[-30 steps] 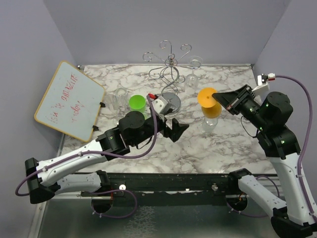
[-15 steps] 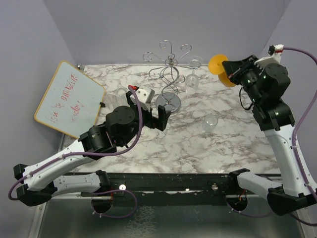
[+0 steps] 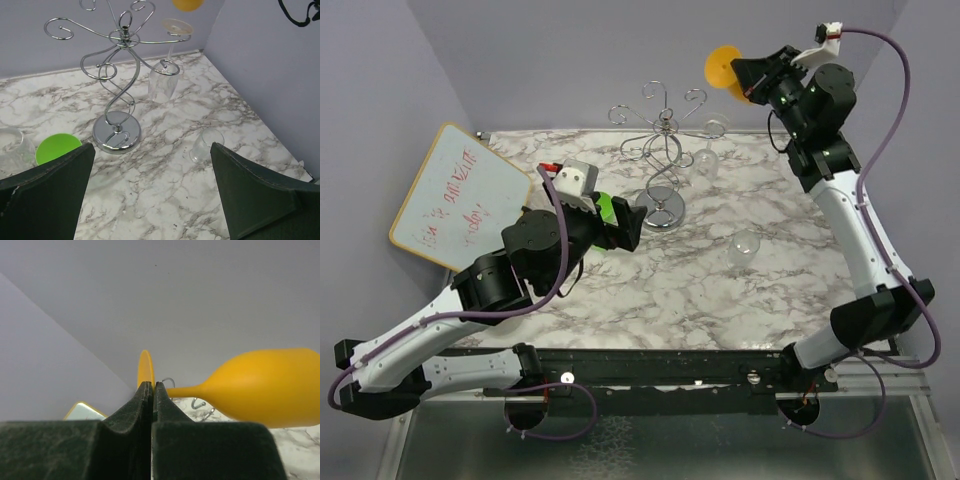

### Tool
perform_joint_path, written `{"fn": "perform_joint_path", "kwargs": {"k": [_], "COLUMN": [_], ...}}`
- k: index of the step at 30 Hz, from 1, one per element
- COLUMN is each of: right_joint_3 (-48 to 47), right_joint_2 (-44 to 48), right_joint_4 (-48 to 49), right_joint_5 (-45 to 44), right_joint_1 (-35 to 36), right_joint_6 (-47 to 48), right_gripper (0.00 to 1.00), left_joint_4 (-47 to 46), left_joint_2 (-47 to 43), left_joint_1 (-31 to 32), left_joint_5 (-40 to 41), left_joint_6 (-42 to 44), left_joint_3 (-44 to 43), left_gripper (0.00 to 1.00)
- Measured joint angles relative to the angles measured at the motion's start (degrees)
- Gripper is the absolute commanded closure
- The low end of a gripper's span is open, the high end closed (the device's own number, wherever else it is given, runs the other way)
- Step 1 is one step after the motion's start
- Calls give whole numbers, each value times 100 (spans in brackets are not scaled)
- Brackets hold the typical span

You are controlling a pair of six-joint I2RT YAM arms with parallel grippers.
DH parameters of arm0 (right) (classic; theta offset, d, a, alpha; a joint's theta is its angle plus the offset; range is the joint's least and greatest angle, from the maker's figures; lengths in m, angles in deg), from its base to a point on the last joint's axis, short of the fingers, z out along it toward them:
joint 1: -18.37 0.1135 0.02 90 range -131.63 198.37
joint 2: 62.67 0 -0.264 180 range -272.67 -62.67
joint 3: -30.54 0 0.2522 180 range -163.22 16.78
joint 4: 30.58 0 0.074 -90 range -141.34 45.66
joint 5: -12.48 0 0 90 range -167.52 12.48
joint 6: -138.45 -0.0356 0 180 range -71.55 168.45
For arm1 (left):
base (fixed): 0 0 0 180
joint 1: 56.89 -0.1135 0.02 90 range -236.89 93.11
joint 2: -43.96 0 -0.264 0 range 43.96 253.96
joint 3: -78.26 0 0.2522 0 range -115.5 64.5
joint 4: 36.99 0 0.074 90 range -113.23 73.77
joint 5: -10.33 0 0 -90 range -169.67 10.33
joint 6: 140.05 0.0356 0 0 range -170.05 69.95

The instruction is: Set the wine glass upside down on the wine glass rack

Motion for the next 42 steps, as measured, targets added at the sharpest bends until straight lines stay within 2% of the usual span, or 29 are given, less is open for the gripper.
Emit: {"fn": "perform_joint_path", "kwargs": {"k": [6,12,20,31,42], "right_joint_3": [-887,-1849,-2107,-2028,-2072], "right_joint_2": [-1054,-2044,-2730,-2874,-2874], "right_joint_4": [629,850,909,758,-192], "right_joint_5": [555,1152,1947,2500,2638], "right_joint_1": [0,0,2,2,2], "right_joint_6": [9,-103,-374,-581,-741], "right_gripper": [99,99,99,99,99], "left_joint_4": [-28,-39,-120,-195,-295], "left_joint_2": [-101,-131,-188,-227,-374], "left_joint_1": [0,0,0,0,0], "left_joint_5": [92,170,208,588,673], "left_joint_6": [-181,-376,-518,-538,-540], "left_joint_3": [162,317,498,763,940], "left_gripper": [1,1,1,1,1]}}
